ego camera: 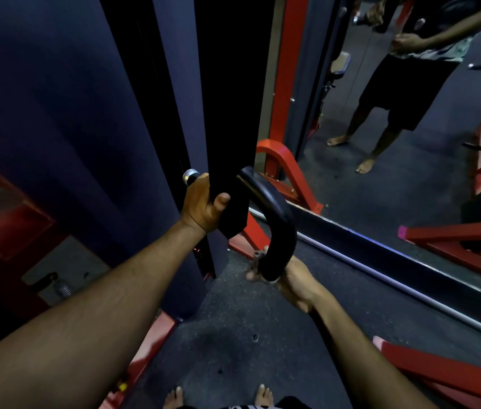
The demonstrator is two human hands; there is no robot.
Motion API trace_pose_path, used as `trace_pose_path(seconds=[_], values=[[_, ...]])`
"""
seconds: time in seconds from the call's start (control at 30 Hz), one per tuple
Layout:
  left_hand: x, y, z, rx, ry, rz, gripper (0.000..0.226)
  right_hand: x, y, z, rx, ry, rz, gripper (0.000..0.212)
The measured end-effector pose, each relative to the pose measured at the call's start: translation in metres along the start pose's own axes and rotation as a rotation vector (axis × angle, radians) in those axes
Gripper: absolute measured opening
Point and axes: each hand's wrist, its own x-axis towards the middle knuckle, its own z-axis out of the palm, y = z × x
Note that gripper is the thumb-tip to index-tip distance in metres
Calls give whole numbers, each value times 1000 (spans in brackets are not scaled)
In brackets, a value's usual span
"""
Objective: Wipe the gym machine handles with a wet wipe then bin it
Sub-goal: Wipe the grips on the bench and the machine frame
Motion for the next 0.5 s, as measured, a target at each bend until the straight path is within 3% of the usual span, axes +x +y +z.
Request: trace_pose_path(seconds=[0.13, 0.23, 0.33, 0.4, 0.5], values=[[2, 2, 3, 4, 28, 39, 103, -13, -14, 7, -31, 138, -63, 42], [2, 4, 5, 21, 26, 58, 104, -21, -28, 25, 16, 336, -191, 35], [3, 9, 3, 19, 49, 109, 100, -30, -51, 35, -54, 409, -331, 37], [5, 11, 2, 8, 68, 151, 96, -38, -76, 38, -231, 474, -508, 44], [6, 6, 4, 43, 57, 179, 90, -39, -105, 49, -691, 647, -766, 34]])
